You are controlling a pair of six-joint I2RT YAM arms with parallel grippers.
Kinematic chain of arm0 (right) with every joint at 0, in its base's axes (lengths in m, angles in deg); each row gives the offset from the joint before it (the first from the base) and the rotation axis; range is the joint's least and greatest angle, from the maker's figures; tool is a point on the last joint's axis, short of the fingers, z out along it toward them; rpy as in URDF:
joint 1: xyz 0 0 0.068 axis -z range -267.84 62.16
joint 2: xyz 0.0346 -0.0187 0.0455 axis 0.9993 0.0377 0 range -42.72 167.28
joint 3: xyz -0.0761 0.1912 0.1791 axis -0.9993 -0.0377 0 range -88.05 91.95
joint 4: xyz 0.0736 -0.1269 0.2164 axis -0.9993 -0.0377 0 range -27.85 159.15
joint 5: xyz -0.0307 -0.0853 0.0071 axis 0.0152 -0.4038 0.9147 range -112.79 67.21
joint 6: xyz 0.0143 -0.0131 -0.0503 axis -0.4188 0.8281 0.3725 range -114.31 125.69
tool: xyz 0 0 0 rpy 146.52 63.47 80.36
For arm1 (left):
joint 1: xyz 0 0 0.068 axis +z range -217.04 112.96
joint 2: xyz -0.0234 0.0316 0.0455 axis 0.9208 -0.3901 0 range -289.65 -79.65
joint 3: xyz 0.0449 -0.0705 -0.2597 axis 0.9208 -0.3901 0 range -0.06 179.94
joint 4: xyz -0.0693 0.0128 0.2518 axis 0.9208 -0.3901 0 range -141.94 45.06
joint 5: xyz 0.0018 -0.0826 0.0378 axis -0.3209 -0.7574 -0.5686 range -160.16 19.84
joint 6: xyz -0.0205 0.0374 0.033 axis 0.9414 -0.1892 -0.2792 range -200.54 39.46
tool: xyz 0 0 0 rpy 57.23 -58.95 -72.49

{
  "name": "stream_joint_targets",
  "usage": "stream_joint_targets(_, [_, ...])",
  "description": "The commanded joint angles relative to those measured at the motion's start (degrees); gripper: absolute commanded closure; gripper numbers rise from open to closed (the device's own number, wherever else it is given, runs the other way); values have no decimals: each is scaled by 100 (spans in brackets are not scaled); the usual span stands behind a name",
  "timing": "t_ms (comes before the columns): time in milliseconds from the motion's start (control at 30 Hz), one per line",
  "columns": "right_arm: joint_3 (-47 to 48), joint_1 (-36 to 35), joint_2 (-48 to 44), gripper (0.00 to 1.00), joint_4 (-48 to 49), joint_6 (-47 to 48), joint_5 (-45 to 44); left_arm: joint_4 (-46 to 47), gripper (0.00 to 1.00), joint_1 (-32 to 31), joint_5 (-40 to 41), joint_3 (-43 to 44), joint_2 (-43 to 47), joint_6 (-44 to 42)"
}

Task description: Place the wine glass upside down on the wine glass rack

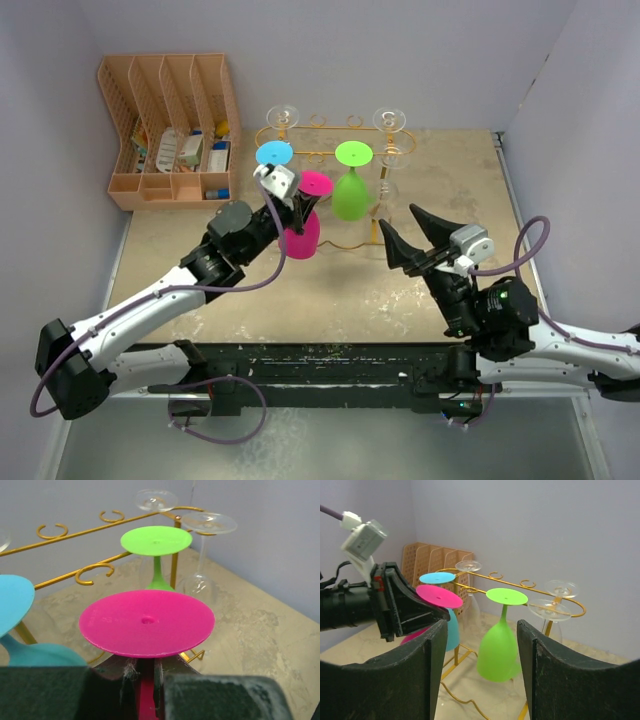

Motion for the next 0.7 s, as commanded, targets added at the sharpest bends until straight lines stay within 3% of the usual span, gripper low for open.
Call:
stream_joint_targets(0, [-3,-3,-55,41,62,-340,-164,-842,100,-44,848,687,-225,73])
stream_joint_targets(233, [-112,-3,225,41,152,-519,-164,-867,100,-268,1526,881,-271,162])
stream_joint_targets(567, [-45,-3,210,43,13,-567,-222,1666,100,-723,1697,34,-247,-628])
stream_joint_targets(667, [6,-3,151,44,-123,-600,-185,1926,100,-731,1988,53,-466,-711])
